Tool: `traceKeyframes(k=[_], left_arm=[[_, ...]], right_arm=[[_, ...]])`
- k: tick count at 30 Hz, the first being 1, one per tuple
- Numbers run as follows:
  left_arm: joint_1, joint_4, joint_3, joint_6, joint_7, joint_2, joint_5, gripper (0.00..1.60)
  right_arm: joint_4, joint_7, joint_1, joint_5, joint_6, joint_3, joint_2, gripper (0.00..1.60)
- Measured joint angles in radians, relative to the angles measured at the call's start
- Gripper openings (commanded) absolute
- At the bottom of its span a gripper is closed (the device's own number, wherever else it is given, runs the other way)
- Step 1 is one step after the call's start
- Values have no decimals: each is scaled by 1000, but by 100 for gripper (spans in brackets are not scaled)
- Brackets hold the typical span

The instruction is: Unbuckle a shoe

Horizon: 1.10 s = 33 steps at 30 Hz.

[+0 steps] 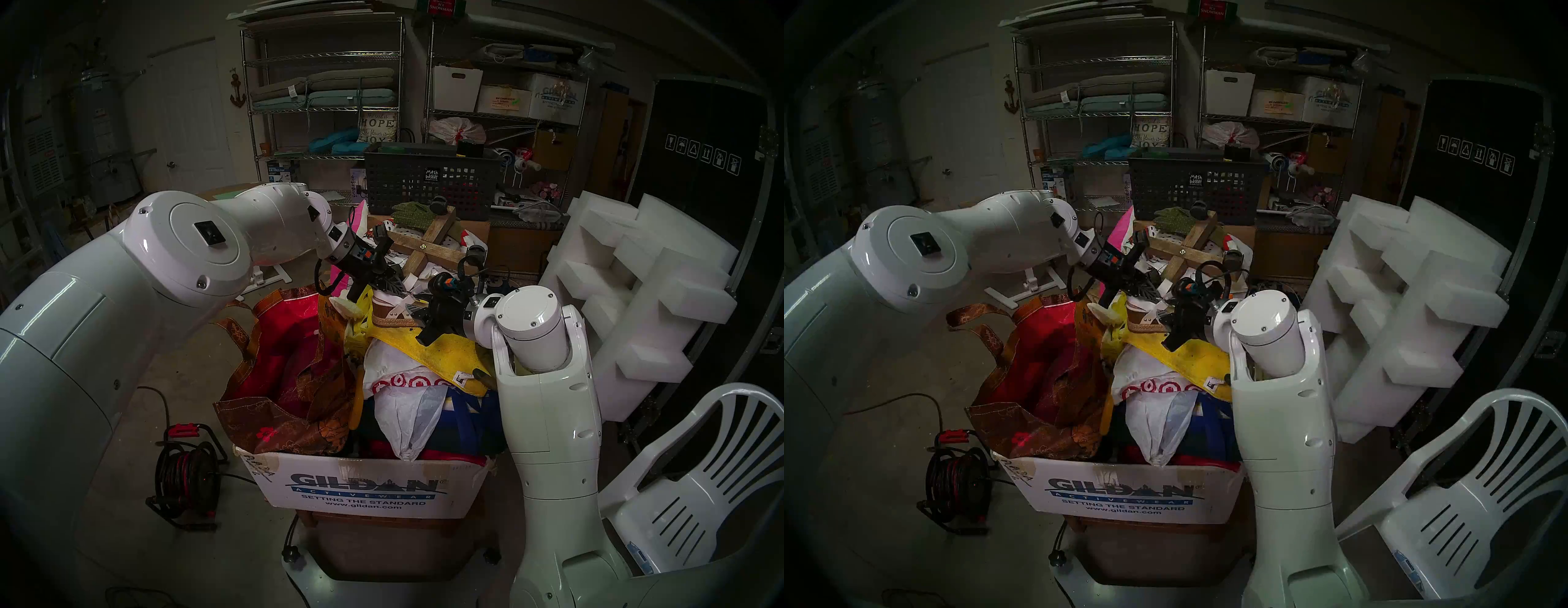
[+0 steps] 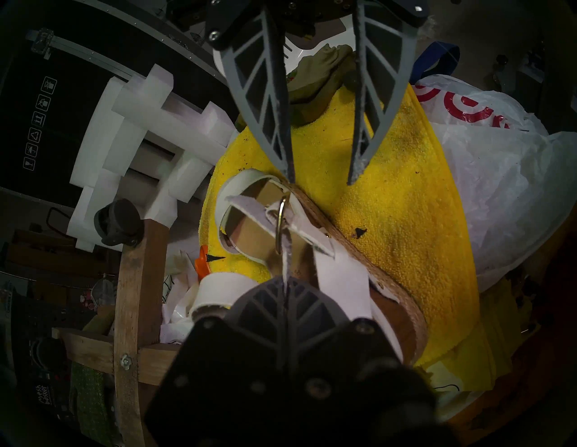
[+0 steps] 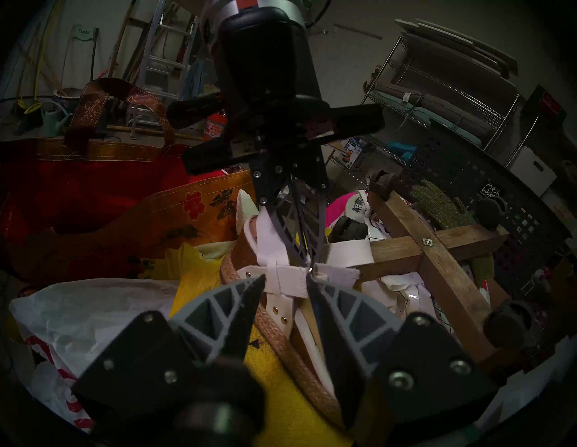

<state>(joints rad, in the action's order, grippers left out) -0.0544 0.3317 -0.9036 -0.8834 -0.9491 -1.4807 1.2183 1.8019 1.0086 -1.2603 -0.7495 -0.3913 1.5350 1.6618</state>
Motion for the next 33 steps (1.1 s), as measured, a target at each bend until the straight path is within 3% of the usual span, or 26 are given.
traceKeyframes(k=[22, 33], left_arm=[[20, -41, 8, 26, -24, -12, 32, 0], [27, -54, 14, 34, -33, -16, 42, 0]], right_arm=[[-73, -16, 36, 1, 18, 15, -1, 88], [-99, -16, 60, 1, 30, 26, -6, 72]])
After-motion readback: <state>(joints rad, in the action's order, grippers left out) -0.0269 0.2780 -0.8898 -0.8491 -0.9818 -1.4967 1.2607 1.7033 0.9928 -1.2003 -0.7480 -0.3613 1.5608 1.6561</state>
